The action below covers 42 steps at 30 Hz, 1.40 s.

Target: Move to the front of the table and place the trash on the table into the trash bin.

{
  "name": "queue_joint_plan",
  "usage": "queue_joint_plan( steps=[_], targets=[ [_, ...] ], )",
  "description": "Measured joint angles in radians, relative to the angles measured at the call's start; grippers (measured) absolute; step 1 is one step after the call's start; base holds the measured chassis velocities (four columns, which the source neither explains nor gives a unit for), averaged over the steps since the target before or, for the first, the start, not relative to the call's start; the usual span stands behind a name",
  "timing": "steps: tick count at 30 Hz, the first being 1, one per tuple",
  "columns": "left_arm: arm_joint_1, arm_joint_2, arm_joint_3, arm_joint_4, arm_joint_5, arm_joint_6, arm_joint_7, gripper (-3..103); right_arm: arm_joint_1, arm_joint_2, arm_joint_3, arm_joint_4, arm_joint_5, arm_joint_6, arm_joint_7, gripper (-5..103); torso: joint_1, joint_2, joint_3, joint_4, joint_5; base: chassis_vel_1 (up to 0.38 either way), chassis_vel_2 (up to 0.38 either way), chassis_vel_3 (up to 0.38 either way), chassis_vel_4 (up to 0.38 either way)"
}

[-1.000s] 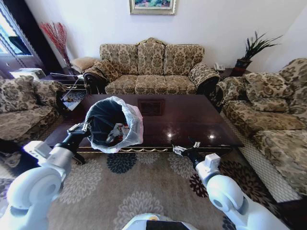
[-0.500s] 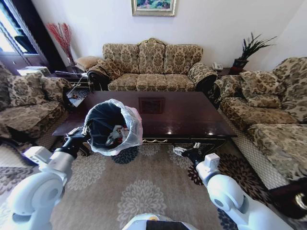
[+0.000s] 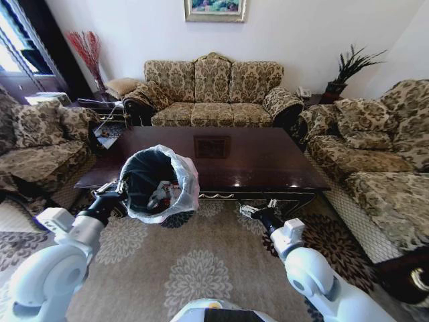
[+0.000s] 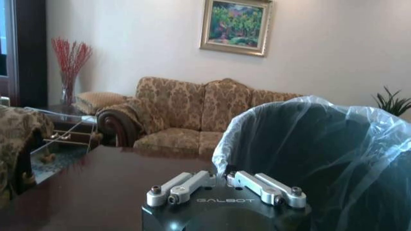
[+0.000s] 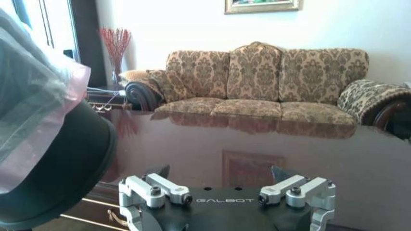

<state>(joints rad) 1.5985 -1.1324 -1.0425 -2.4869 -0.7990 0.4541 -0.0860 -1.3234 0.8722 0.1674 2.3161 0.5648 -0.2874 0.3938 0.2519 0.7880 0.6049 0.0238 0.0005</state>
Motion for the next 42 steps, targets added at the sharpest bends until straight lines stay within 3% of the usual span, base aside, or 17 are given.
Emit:
queue_joint_plan(
  steps=[10, 23, 30, 32, 36, 42],
  targets=[
    [0.029, 0.015, -0.010, -0.004, 0.014, -0.003, 0.000, 3, -0.013, 0.017, 0.005, -0.010, -0.060, 0.024, -0.073, 100, 0.000, 0.000, 0.000, -0.0001, 0.0000, 0.095, 0.089, -0.100, -0.091],
    [0.051, -0.049, -0.013, 0.001, 0.053, -0.021, 0.010, 3, -0.007, 0.024, 0.009, -0.027, -0.081, 0.031, -0.091, 100, 0.000, 0.000, 0.000, -0.0001, -0.0005, 0.256, 0.246, -0.258, -0.260],
    [0.088, -0.094, -0.112, 0.089, 0.056, -0.063, 0.017, 3, -0.010, 0.029, 0.014, -0.039, -0.095, 0.051, -0.088, 100, 0.000, 0.000, 0.000, 0.0004, -0.0014, 0.137, 0.125, -0.137, -0.133],
    [0.122, -0.096, -0.177, 0.123, 0.029, -0.063, 0.029, 3, -0.012, 0.030, 0.021, -0.046, -0.100, 0.055, -0.083, 100, 0.000, 0.000, 0.000, 0.0005, 0.0007, 0.026, 0.003, -0.013, -0.013],
    [0.156, -0.085, -0.206, 0.153, 0.027, -0.063, 0.038, 3, -0.011, 0.033, 0.022, -0.056, -0.106, 0.060, -0.083, 100, 0.000, 0.000, 0.000, -0.0007, 0.0006, -0.021, -0.026, 0.028, 0.016],
    [0.214, -0.093, -0.215, 0.190, 0.067, -0.066, 0.050, 3, -0.003, 0.055, 0.017, -0.072, -0.116, 0.061, -0.076, 100, 0.000, 0.000, 0.000, -0.0001, -0.0002, -0.016, -0.006, 0.020, 0.000]
  ],
)
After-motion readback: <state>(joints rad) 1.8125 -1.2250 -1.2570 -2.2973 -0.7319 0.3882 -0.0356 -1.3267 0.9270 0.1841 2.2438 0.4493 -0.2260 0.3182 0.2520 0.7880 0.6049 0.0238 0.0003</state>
